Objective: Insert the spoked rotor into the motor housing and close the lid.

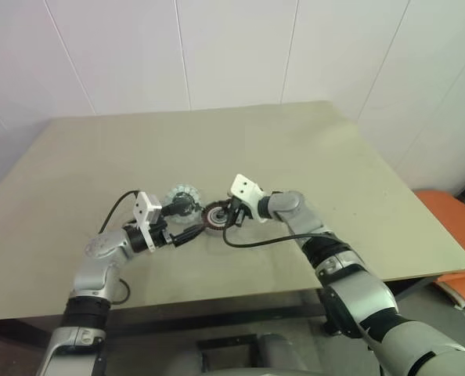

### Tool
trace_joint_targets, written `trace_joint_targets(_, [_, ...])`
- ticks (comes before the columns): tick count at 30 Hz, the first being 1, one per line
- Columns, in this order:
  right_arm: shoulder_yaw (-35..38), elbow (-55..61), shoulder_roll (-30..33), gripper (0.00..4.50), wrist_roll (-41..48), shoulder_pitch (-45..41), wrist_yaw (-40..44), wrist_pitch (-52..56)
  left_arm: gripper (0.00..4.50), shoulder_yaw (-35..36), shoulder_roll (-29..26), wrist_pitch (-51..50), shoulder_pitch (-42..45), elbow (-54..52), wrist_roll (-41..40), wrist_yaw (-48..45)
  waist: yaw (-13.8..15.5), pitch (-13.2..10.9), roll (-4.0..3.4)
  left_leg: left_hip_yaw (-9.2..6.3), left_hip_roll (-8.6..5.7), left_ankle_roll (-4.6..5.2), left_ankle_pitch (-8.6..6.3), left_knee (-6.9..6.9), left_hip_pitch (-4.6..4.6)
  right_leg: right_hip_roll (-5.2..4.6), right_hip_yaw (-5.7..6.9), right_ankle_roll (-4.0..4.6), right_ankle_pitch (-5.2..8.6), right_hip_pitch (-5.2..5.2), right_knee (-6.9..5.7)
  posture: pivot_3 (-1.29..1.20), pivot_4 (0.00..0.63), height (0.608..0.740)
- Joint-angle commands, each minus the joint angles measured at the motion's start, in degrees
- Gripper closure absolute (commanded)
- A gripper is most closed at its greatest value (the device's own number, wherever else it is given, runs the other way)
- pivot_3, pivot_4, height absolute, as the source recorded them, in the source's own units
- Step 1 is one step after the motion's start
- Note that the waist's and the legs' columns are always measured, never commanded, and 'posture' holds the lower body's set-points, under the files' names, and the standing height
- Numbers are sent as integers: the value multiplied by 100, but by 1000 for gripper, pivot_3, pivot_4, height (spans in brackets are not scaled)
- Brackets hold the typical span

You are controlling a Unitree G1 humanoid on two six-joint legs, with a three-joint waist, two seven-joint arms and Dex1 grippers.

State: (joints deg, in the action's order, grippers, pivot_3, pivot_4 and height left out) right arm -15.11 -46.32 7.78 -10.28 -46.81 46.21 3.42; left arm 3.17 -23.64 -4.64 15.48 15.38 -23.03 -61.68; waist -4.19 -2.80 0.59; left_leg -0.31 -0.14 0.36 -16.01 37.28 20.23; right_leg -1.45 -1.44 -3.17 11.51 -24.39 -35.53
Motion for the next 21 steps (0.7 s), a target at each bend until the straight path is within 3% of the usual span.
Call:
trace_joint_targets(1, [-77,100,-160,2736,81,-6,49,23,0,38,-72,94,102,-58,7,-28,-8,0,1,0,0,0,0,-1,-1,1,0,0,0,0,0,0,0,740])
trace_joint_targets(8, [-60,59,-197,499,51,-1,30,34,0,31,-73,105,104,-29,18,-35,-71,2,3,-1,6,0,0,-7,-7,11,0,1,0,0,-2,0,0,740])
trace_joint_targets(11, [-81,51,-201,499,37,3,47,8,0,28,-71,112,114,-16,22,-38,-144,2,3,-2,7,0,0,-8,-6,10,0,0,0,0,-2,0,0,740])
trace_joint_targets(15, [-81,120,-189,1441,67,45,86,-14,0,22,-72,118,122,-9,25,-40,-145,3,3,-2,6,0,0,-8,-5,7,0,-1,-1,0,-2,0,0,740])
trace_joint_targets(21, [-102,98,-172,3639,54,20,19,-38,0,7,-72,125,133,6,38,-50,-135,3,4,-2,6,0,0,-3,-5,4,0,-1,-1,1,-4,0,0,740])
